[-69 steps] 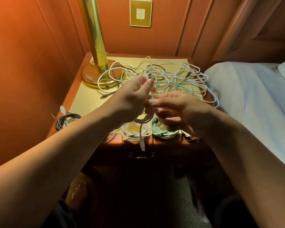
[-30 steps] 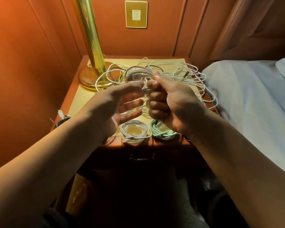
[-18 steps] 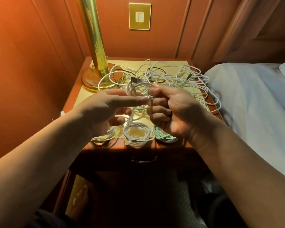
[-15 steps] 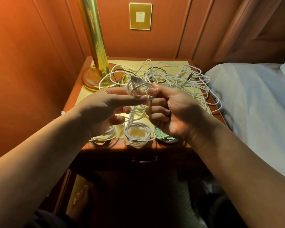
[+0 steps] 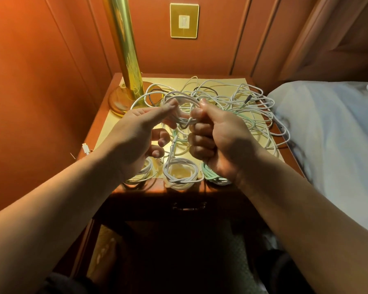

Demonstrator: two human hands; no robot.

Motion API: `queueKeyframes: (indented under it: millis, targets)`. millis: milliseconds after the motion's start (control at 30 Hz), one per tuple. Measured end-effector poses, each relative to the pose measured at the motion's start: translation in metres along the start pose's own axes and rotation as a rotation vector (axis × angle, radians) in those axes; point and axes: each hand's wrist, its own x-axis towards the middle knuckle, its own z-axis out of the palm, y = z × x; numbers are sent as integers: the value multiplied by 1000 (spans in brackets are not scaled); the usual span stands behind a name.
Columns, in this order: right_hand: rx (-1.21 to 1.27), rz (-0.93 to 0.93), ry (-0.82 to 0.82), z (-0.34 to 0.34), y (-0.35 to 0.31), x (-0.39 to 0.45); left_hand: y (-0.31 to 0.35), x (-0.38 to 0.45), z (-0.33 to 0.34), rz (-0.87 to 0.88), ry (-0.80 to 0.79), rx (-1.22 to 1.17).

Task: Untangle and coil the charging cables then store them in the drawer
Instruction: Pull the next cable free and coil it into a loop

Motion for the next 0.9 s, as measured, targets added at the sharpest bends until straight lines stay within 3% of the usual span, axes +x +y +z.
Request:
queueKeyframes:
  millis: [167, 333, 400, 567, 633, 700, 900]
  targets:
    - [-97, -53, -14, 7, 6, 0, 0, -2, 5, 5, 33, -93]
    - [91, 13, 21, 13, 11, -1, 6, -8, 5, 49, -215, -214]
    - [92, 8, 25, 12, 11, 0, 6, -7, 3, 123, -162, -67]
    - [-135, -145, 34, 10, 10, 0, 0, -2, -5, 386, 150, 279]
    - [-206, -186, 49, 9, 9, 1, -5, 0, -8, 506, 296, 603]
    - [-267, -184, 84, 8, 11, 3, -4, -1, -9, 512, 390, 854]
    - [-388, -260, 129, 12, 12, 17, 3, -8, -10, 419, 269, 878]
